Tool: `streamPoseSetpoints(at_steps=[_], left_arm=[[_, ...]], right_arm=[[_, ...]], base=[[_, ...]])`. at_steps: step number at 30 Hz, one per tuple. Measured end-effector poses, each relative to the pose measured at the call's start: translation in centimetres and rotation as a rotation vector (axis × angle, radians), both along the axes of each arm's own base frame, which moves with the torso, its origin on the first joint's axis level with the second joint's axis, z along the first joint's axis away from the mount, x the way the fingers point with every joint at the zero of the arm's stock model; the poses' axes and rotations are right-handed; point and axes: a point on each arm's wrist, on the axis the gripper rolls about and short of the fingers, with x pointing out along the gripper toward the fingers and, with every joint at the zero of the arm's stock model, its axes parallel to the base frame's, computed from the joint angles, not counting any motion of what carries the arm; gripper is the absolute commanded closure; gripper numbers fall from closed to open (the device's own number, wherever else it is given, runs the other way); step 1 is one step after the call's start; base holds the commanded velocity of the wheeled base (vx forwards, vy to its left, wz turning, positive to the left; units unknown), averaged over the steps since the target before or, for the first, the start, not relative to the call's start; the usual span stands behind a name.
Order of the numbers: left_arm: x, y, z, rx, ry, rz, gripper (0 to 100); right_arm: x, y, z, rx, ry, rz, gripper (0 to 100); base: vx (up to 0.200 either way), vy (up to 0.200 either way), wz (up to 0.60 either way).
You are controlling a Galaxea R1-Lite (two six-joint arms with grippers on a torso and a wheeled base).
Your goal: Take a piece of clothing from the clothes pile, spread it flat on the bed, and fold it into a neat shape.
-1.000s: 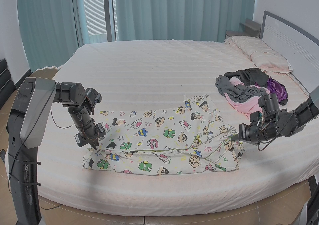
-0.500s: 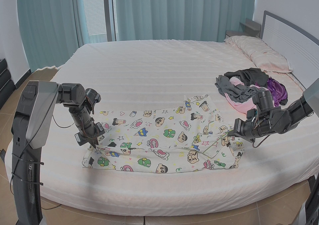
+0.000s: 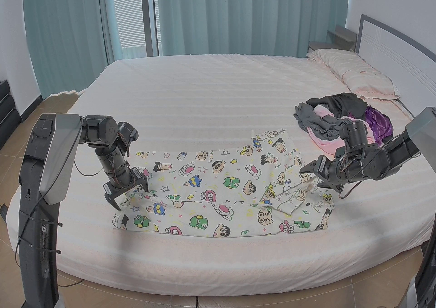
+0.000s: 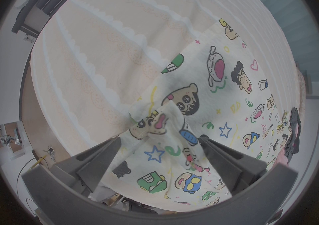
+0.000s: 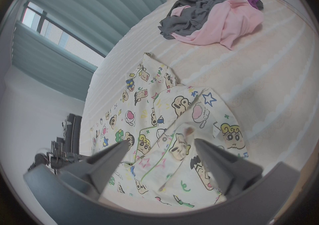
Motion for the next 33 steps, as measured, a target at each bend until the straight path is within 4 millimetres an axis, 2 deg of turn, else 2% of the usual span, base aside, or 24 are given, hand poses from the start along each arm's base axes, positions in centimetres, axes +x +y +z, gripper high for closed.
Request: streamPoseSetpoints(at_steps=[6,11,14,17,24,33], left_arm=[[-0.3,1.6,0.3,-0.033,0.031,0.038,0],[-0.8,3.2,2.6,-0.173,0.007,0.055,0],[-1.8,4.2,4.2,-0.254,-0.009,0.058,0],[-3.0,5.1,4.8,-0.287,-0.013,0.058,0],[-5.7,5.6,4.5,-0.317,-0.099,0.042,0],[-10.3,4.4,2.9,-0.341,-0.231,0.007,0]], right_arm=[[0.0,-0.2,0.3,0.048,0.02,-0.107,0],[-0.5,0.2,1.0,0.09,0.035,-0.212,0],[-1.1,1.1,1.2,0.104,0.045,-0.256,0],[-1.8,2.2,1.1,0.091,0.051,-0.271,0],[-2.6,4.0,0.3,0.053,0.061,-0.281,0],[-1.8,5.3,-1.5,-0.004,0.064,-0.299,0]], base=[[0.0,0.0,0.0],[0.0,0.0,0.0],[0.0,0.0,0.0],[0.0,0.0,0.0],[0.0,0.0,0.0],[0.0,0.0,0.0]])
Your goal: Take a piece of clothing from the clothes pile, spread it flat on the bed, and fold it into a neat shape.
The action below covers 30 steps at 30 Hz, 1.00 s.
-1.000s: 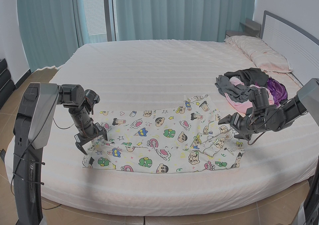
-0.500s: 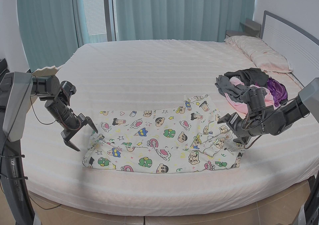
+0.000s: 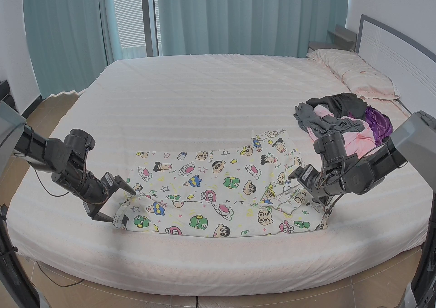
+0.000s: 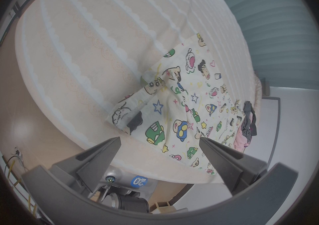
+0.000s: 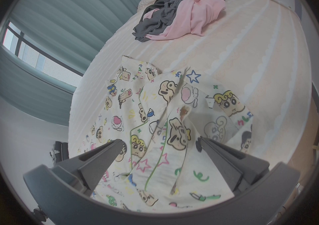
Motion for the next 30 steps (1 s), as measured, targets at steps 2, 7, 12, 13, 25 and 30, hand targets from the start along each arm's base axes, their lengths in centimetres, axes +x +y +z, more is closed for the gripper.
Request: streamPoseSetpoints(at_steps=[2,7,12,13,25,30], left_arm=[[-0.8,-0.3,0.0,-0.004,-0.037,-0.005,0],[-2.4,-0.9,0.3,-0.011,-0.056,-0.017,0],[-2.8,-1.1,0.7,-0.013,-0.064,-0.023,0],[-2.9,-1.1,0.7,-0.013,-0.066,-0.024,0],[-3.2,-1.3,0.8,-0.014,-0.063,-0.031,0],[-3.3,-1.6,0.6,-0.014,-0.057,-0.039,0]], right_arm=[[0.5,0.3,-0.7,-0.026,0.0,-0.005,0],[1.8,0.8,-2.1,-0.057,0.0,-0.01,100],[2.7,0.9,-3.3,-0.077,0.005,-0.025,100],[2.8,0.8,-3.5,-0.084,0.007,-0.032,100],[2.1,0.3,-1.5,-0.093,-0.02,-0.034,100],[0.7,0.5,0.8,-0.092,-0.037,-0.011,100]], base=[[0.0,0.0,0.0],[0.0,0.0,0.0],[0.0,0.0,0.0],[0.0,0.0,0.0],[0.0,0.0,0.0],[0.0,0.0,0.0]])
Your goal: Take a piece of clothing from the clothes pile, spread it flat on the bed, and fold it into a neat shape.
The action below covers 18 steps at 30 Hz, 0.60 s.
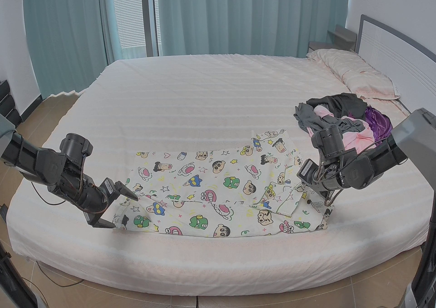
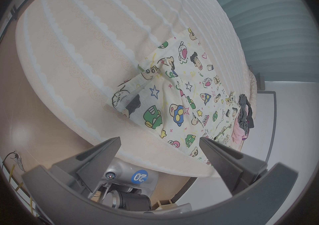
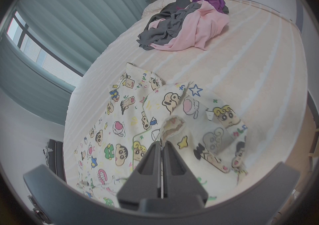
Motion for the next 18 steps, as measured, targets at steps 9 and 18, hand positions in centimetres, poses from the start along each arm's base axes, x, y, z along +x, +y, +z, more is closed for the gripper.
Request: streamPoseSetpoints(at_steps=[9,18], left_arm=[[-0.1,-0.5,-0.1,0.0,0.006,-0.015,0],[-0.2,-0.6,-0.2,0.001,0.011,-0.019,0]], right_arm=[[-1.8,0.7,3.5,-0.02,0.041,0.039,100],[-3.5,1.7,4.6,-0.053,0.079,0.066,100]], base=[[0.0,0.0,0.0],[0.0,0.0,0.0]])
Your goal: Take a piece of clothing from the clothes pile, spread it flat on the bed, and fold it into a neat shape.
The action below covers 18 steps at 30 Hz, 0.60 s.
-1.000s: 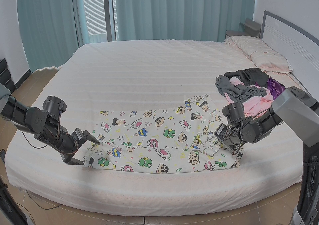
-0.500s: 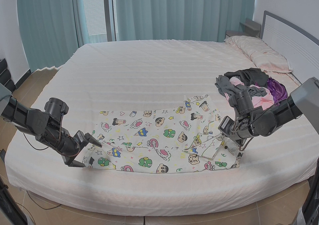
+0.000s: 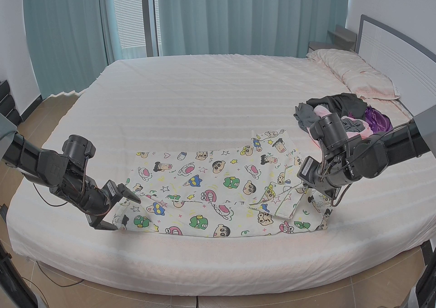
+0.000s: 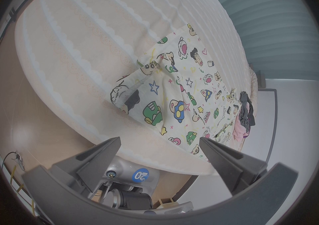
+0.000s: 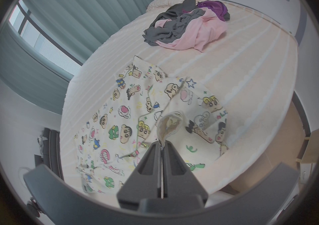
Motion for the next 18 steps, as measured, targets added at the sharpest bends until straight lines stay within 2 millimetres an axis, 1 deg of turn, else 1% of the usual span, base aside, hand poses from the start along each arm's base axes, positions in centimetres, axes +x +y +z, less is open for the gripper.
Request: streamPoseSetpoints(at_steps=[6,12,13,18], left_arm=[[0.0,0.0,0.0,0.0,0.002,-0.001,0],[0.0,-0.1,-0.1,0.001,0.003,-0.004,0],[0.0,-0.1,-0.1,0.0,0.003,-0.005,0],[0.0,-0.1,-0.1,0.0,0.003,-0.005,0]], right_arm=[[-2.3,0.8,-1.4,-0.092,0.017,-0.001,100],[-4.5,1.5,-2.0,-0.138,0.038,0.053,100],[-4.7,1.5,-2.1,-0.143,0.039,0.055,0],[-5.8,1.4,-2.8,-0.163,0.07,0.069,0]], base=[[0.0,0.0,0.0],[0.0,0.0,0.0],[0.0,0.0,0.0],[0.0,0.0,0.0]])
